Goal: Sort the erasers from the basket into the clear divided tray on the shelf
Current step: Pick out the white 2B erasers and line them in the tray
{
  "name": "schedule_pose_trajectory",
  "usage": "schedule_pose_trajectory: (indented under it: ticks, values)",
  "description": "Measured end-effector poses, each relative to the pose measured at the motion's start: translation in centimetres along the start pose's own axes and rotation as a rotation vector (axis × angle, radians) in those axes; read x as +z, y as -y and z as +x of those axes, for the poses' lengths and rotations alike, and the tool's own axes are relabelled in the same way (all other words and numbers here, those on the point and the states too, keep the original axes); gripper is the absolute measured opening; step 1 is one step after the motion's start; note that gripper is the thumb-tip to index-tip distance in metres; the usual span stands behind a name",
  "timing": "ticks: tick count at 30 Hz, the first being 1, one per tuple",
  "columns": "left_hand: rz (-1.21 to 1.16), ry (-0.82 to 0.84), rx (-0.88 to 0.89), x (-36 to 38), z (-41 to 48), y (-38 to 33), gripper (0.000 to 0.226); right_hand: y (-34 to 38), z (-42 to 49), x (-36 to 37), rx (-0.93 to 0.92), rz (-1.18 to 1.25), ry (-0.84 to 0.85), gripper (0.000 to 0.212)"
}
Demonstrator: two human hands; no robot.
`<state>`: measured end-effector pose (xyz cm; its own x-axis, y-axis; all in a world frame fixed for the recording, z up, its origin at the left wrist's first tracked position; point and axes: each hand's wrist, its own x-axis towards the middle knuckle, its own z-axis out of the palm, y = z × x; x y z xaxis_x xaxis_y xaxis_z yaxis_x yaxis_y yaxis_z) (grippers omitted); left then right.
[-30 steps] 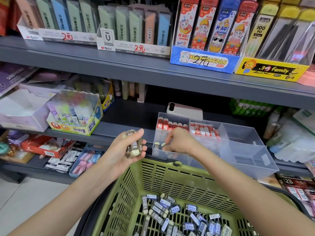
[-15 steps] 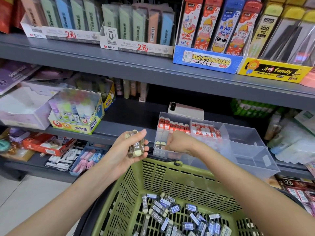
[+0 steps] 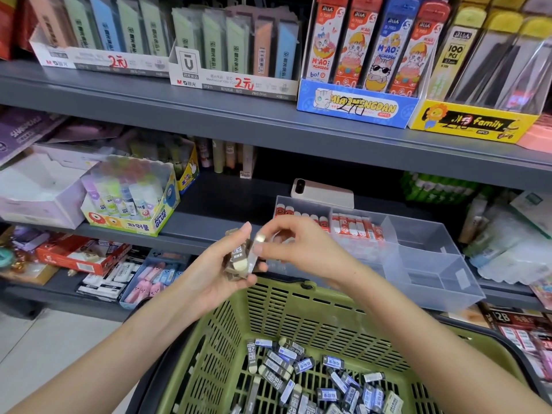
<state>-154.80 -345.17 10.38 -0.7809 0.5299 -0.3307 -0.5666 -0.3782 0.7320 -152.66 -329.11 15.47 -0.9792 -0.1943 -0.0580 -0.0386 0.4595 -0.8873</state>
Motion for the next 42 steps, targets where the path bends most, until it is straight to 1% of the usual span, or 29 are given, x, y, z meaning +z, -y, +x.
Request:
schedule_pose_trajectory:
  ticks: [2, 3, 6, 7, 9, 10, 12, 14, 17, 21, 24, 26, 29, 31, 35, 37, 39, 41, 42]
  values:
    - [-0.058, -0.034, -0.012, 0.0, 0.0, -0.2, 0.041, -0.2, -0.1, -0.4, 0.046, 0.214, -0.020, 0.012]
    - [-0.074, -0.050, -0.014, 0.0, 0.0, -0.3, 0.041, -0.4, -0.1, -0.8, 0.057, 0.279, -0.046, 0.013]
    - [-0.008, -0.088, 0.001, -0.1, 0.1, -0.3, 0.045, -1.1, 0.2, -2.7, 0.081, 0.347, -0.179, 0.013]
    - [0.030, -0.102, 0.005, -0.1, 0.1, -0.3, 0.049, -1.5, 0.4, -3.4, 0.102, 0.297, -0.228, 0.015]
    - [0.099, -0.138, 0.008, -0.2, 0.1, -0.2, 0.053, -2.4, 0.6, -4.4, 0.159, 0.019, -0.286, 0.019]
    - [0.124, -0.155, 0.007, -0.2, 0.2, -0.1, 0.054, -3.0, 0.7, -4.6, 0.181, -0.143, -0.279, 0.021]
    - [0.151, -0.179, 0.007, -0.1, 0.3, 0.0, 0.056, -3.7, 1.0, -4.3, 0.184, -0.393, -0.212, 0.016]
    - [0.161, -0.185, 0.011, -0.1, 0.5, 0.1, 0.059, -4.2, 1.5, -3.4, 0.184, -0.531, -0.150, 0.012]
    - [0.165, -0.185, 0.015, -0.2, 0.6, 0.2, 0.062, -4.8, 2.5, -2.2, 0.224, -0.621, -0.122, 0.015]
    - [0.153, -0.187, 0.016, -0.5, 0.6, 0.3, 0.061, -5.3, 3.4, -0.8, 0.280, -0.678, -0.108, 0.023]
    - [0.151, -0.169, 0.015, -0.6, 0.7, 0.3, 0.061, -5.3, 3.7, -0.9, 0.307, -0.693, -0.067, 0.022]
    - [0.154, -0.162, 0.012, -0.6, 0.7, 0.4, 0.061, -5.3, 3.9, -1.1, 0.311, -0.706, -0.009, 0.024]
    - [0.155, -0.159, 0.012, -0.7, 0.7, 0.5, 0.061, -5.3, 4.0, -1.4, 0.337, -0.787, 0.126, 0.027]
    - [0.151, -0.162, 0.014, -0.7, 0.7, 0.5, 0.061, -5.3, 4.1, -1.4, 0.351, -0.818, 0.162, 0.030]
    - [0.142, -0.148, 0.023, -0.8, 0.8, 0.5, 0.061, -4.8, 4.0, -1.4, 0.366, -0.758, 0.154, 0.036]
    - [0.145, -0.137, 0.025, -0.8, 0.7, 0.5, 0.062, -4.6, 3.8, -1.5, 0.363, -0.744, 0.177, 0.038]
    - [0.142, -0.129, 0.028, -0.7, 0.7, 0.5, 0.063, -4.3, 3.4, -1.8, 0.330, -0.755, 0.171, 0.036]
    - [0.134, -0.126, 0.032, -0.6, 0.7, 0.6, 0.065, -3.5, 3.0, -2.3, 0.240, -0.758, 0.076, 0.030]
    - [0.130, -0.126, 0.033, -0.5, 0.8, 0.6, 0.067, -3.0, 2.6, -2.5, 0.174, -0.696, 0.017, 0.026]
